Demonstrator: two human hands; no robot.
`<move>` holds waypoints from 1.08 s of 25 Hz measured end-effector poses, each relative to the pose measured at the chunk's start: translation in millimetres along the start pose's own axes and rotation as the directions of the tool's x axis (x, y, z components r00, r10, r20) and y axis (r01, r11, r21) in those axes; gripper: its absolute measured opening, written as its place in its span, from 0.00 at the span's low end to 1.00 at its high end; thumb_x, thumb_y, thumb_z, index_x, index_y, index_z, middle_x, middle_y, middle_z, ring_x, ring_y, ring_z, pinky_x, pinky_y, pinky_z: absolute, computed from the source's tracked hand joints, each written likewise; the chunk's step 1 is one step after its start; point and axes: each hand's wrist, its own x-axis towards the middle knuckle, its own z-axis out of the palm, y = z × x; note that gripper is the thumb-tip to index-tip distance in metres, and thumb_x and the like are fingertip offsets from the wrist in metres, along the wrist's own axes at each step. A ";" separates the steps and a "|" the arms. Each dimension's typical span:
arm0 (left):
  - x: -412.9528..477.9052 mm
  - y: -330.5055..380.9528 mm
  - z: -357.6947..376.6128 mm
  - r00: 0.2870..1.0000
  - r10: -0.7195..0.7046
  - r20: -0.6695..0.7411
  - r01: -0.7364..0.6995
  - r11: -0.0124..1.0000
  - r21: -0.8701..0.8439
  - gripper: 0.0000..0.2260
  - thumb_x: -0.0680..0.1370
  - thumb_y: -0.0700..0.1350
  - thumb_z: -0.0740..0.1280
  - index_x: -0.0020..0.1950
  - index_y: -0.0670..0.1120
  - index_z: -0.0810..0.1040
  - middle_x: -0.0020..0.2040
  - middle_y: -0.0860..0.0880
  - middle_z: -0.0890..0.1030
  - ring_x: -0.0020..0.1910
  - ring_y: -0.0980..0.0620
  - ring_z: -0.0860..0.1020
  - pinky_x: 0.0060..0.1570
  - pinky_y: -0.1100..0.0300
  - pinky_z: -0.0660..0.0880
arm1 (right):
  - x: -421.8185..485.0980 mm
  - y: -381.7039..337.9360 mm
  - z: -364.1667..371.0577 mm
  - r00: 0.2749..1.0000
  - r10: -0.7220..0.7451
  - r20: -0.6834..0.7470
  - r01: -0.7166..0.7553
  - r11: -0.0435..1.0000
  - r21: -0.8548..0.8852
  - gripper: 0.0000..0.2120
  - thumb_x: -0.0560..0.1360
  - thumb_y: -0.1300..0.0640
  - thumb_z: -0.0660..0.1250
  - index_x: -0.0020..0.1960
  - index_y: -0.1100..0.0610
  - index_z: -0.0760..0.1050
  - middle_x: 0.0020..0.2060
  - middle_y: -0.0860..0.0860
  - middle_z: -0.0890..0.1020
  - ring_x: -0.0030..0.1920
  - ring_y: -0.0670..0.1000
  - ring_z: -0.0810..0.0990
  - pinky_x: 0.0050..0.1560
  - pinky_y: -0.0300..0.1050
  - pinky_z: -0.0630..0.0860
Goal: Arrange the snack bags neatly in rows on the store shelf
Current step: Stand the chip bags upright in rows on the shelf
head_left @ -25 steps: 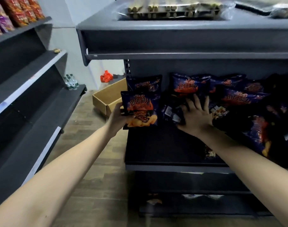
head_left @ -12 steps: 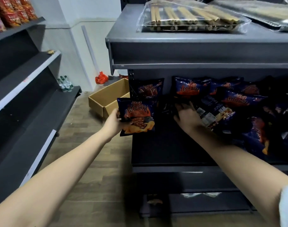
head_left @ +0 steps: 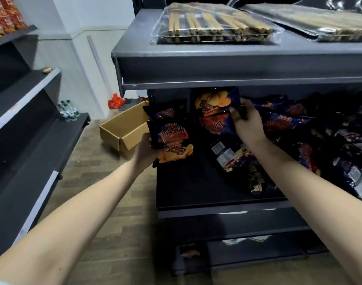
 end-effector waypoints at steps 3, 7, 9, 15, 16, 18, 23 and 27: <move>9.1 4.2 10.3 0.996 0.021 -0.083 -0.009 0.989 0.145 0.33 0.66 0.49 0.76 0.67 0.44 0.66 0.60 0.42 0.76 0.58 0.42 0.75 0.51 0.54 0.73 | -8.3 9.7 -18.7 1.000 0.026 0.010 -0.027 0.998 0.052 0.13 0.79 0.61 0.60 0.63 0.57 0.70 0.53 0.50 0.78 0.56 0.50 0.75 0.54 0.38 0.69; 16.2 8.5 18.7 0.992 0.005 -0.125 0.021 0.977 0.211 0.33 0.67 0.51 0.76 0.66 0.42 0.66 0.60 0.40 0.75 0.59 0.40 0.74 0.44 0.57 0.66 | -20.9 28.1 -31.3 0.991 0.131 0.005 -0.130 0.980 0.150 0.11 0.79 0.60 0.60 0.60 0.52 0.70 0.52 0.50 0.78 0.55 0.51 0.76 0.62 0.49 0.72; 14.7 12.2 18.9 0.991 0.016 -0.130 0.015 0.971 0.240 0.33 0.68 0.51 0.75 0.66 0.42 0.65 0.60 0.41 0.76 0.59 0.40 0.74 0.43 0.57 0.66 | -29.1 32.6 -29.7 0.984 0.176 0.028 -0.178 0.964 0.200 0.10 0.79 0.61 0.60 0.59 0.51 0.70 0.53 0.50 0.79 0.57 0.53 0.77 0.65 0.54 0.71; -7.5 25.4 15.5 0.996 0.061 -0.064 -0.045 0.972 0.229 0.42 0.62 0.57 0.71 0.70 0.42 0.61 0.65 0.41 0.71 0.65 0.40 0.69 0.60 0.49 0.69 | -49.8 33.0 -21.3 0.979 0.196 0.063 -0.205 0.937 0.282 0.11 0.80 0.62 0.59 0.57 0.49 0.71 0.51 0.48 0.79 0.55 0.51 0.77 0.64 0.55 0.72; -14.0 29.1 14.1 0.985 0.124 -0.118 -0.092 0.965 0.245 0.42 0.61 0.58 0.69 0.71 0.42 0.61 0.66 0.40 0.69 0.67 0.40 0.66 0.64 0.46 0.66 | -51.9 31.7 -21.7 0.981 0.183 0.068 -0.195 0.941 0.276 0.11 0.80 0.62 0.59 0.58 0.50 0.71 0.51 0.47 0.79 0.55 0.51 0.77 0.64 0.54 0.72; -26.0 45.0 11.4 0.921 0.331 -0.207 -0.277 0.928 0.250 0.39 0.66 0.57 0.70 0.72 0.43 0.61 0.68 0.41 0.66 0.69 0.41 0.62 0.67 0.44 0.62 | -53.1 30.8 -24.5 0.981 0.167 0.097 -0.185 0.955 0.231 0.11 0.80 0.62 0.59 0.61 0.53 0.71 0.54 0.48 0.78 0.58 0.51 0.76 0.66 0.52 0.70; -46.9 126.4 11.9 0.750 0.452 0.484 -0.583 0.797 0.159 0.45 0.65 0.59 0.73 0.75 0.51 0.52 0.72 0.49 0.64 0.64 0.53 0.68 0.66 0.53 0.66 | -64.0 24.6 -32.5 0.898 0.198 0.392 -0.235 0.971 0.049 0.19 0.77 0.59 0.64 0.68 0.54 0.68 0.66 0.49 0.72 0.67 0.47 0.68 0.71 0.46 0.62; -63.8 137.6 41.7 0.627 0.256 0.736 -0.618 0.739 0.269 0.46 0.65 0.57 0.75 0.75 0.52 0.52 0.70 0.51 0.68 0.66 0.53 0.68 0.65 0.57 0.67 | -80.9 13.8 -41.5 0.905 0.141 0.402 -0.088 0.985 -0.147 0.21 0.78 0.60 0.63 0.69 0.53 0.66 0.59 0.49 0.74 0.62 0.44 0.70 0.62 0.34 0.63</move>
